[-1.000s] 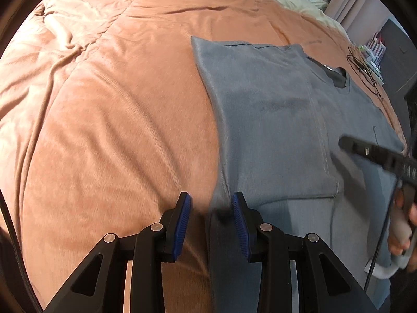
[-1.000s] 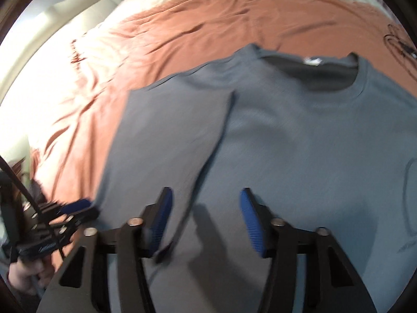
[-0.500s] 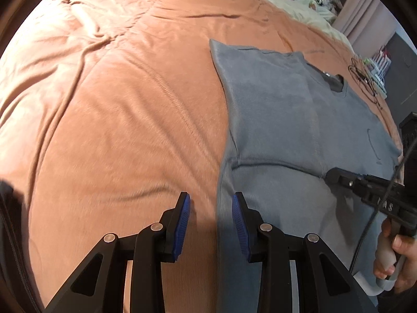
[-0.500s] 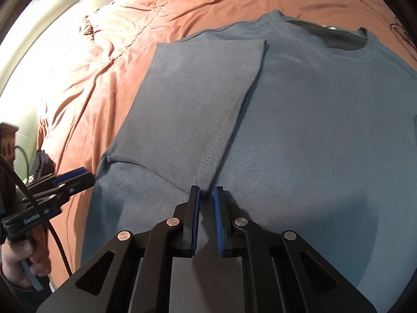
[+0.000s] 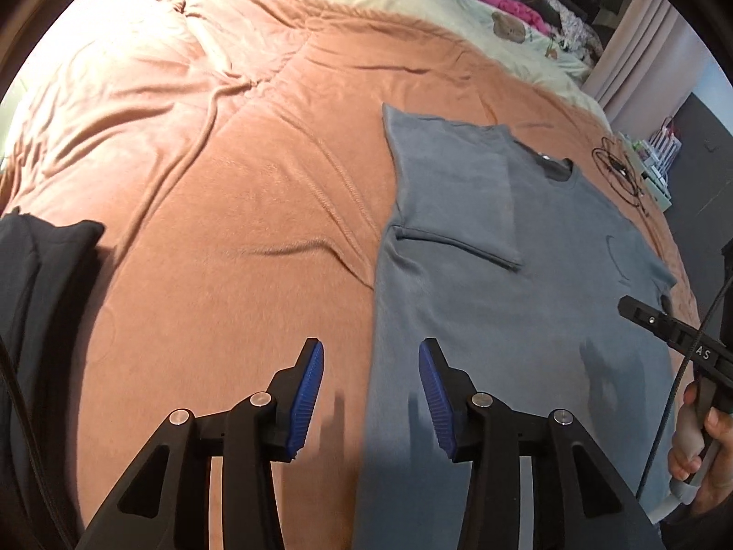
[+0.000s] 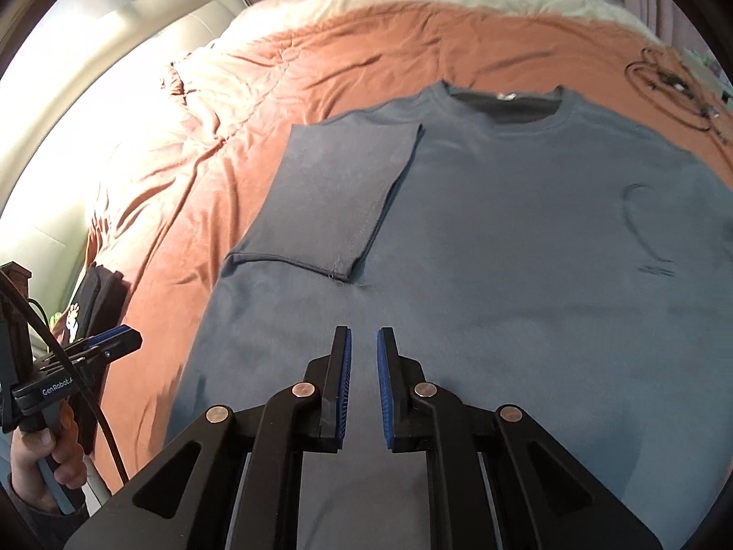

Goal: Fold small clothes
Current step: 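Open the left gripper and withdraw it from the folded side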

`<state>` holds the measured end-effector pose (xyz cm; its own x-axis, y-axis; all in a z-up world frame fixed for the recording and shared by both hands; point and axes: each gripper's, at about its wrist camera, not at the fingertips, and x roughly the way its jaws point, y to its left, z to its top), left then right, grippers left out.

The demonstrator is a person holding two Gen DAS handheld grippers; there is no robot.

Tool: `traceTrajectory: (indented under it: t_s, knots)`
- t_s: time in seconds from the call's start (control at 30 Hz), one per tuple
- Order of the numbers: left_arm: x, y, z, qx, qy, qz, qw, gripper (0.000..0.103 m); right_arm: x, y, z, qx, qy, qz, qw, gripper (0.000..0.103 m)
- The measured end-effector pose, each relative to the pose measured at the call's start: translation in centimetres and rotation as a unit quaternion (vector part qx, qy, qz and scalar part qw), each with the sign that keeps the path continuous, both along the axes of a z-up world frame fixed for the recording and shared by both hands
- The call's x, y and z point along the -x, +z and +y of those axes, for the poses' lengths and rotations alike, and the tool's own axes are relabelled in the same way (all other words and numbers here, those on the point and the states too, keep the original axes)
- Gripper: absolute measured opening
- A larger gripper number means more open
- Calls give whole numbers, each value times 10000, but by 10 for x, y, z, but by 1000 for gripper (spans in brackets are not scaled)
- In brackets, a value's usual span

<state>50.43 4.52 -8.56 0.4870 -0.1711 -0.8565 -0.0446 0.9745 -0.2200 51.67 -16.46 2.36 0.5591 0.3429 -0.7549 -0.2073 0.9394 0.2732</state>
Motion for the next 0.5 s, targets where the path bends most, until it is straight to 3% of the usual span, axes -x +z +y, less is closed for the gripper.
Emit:
traceTrajectory:
  t_s: [0.07,0.1,0.13,0.17,0.23,0.4,0.5]
  knots:
    - [11,9,-5,-24,-9,-103,9999,51,20,10,-3,81,-29,-147,9999,14]
    - [17,14,-7,-45,-6,-167,9998,61,28,14,-6,123,-45,-211,9997,19]
    - [23,19,-10,-66,0,-262,9996,72,36,18,-8,163,-66,-272,9995,35]
    - [28,24,-13,-77,8,-359,9993,76,45,23,-10,214,-97,-347,9991,61]
    - [36,32,-18,-88,0,-493,9987,89,66,32,-16,307,-176,-597,9976,80]
    - [52,44,-38,-27,-83,-706,9975,97,106,42,-32,691,-361,-779,9939,83]
    - [60,50,-57,-37,-208,-844,9962,99,130,47,-46,696,-508,-884,9924,90]
